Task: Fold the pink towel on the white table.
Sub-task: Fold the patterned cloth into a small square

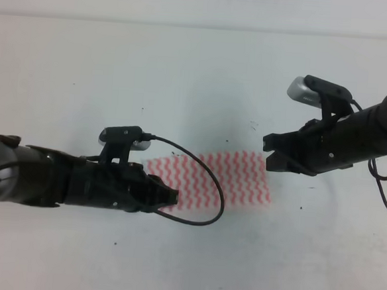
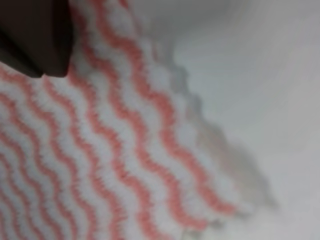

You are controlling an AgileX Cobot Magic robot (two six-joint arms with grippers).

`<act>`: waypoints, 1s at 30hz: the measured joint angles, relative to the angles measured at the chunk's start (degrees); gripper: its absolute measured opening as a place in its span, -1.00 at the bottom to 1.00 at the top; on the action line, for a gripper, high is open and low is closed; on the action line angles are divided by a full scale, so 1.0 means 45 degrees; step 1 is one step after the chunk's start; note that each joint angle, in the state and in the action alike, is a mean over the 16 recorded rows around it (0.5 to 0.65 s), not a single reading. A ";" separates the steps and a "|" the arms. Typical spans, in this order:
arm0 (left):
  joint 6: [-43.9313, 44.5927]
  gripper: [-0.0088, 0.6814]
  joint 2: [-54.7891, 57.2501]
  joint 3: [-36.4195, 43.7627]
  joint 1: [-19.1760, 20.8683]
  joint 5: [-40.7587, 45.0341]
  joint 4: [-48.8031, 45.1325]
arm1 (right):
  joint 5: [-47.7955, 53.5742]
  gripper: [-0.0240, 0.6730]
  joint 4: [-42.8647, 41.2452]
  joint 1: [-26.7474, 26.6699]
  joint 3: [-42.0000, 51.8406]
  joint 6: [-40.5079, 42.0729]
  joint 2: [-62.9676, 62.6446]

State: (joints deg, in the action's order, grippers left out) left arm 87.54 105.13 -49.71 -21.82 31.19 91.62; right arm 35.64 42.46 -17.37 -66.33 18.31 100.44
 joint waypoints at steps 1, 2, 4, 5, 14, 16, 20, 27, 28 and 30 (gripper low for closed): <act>-0.0070 -0.99 -0.0087 -0.0005 0.0000 0.0004 -0.0066 | 0.0018 -0.98 0.0006 0.0000 0.0000 0.0003 0.0001; -0.0151 -0.99 -0.0182 -0.0007 0.0000 0.0016 -0.0166 | 0.0032 -0.98 0.0006 0.0000 0.0000 0.0003 0.0006; -0.0418 -0.99 -0.0370 -0.0009 0.0000 0.0040 -0.0480 | 0.0063 -0.98 0.0011 -0.0001 0.0001 0.0005 0.0012; -0.0592 -0.99 -0.0463 -0.0010 0.0000 0.0046 -0.0685 | 0.0079 -0.98 0.0011 -0.0001 0.0001 0.0005 0.0017; -0.2483 -0.99 -0.0855 -0.0023 0.0000 -0.0232 -0.2770 | 0.0226 -0.98 -0.0010 0.0000 -0.0001 0.0000 0.0038; -0.2874 -0.99 -0.0779 -0.0023 0.0000 -0.0341 -0.3212 | 0.0266 -0.98 0.0001 -0.0008 -0.0001 0.0000 0.0036; -0.3377 -0.99 -0.0603 -0.0021 0.0001 -0.0531 -0.3825 | 0.0325 -0.98 0.0036 -0.0023 -0.0001 -0.0002 0.0042; -0.3500 -0.99 -0.0388 -0.0021 0.0001 -0.0701 -0.4024 | 0.0474 -0.98 0.0175 -0.0052 -0.0001 0.0012 0.0158; -0.3502 -0.99 -0.0376 -0.0021 0.0001 -0.0708 -0.4032 | 0.0489 -0.98 0.0200 -0.0057 -0.0001 0.0014 0.0187; -0.3505 -0.99 -0.0366 -0.0020 0.0001 -0.0712 -0.4042 | 0.0524 -0.98 0.0261 -0.0067 0.0000 0.0036 0.0248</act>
State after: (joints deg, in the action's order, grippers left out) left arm 71.77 103.48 -49.80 -21.82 27.98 73.43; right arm 38.00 43.63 -17.67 -66.33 18.47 101.56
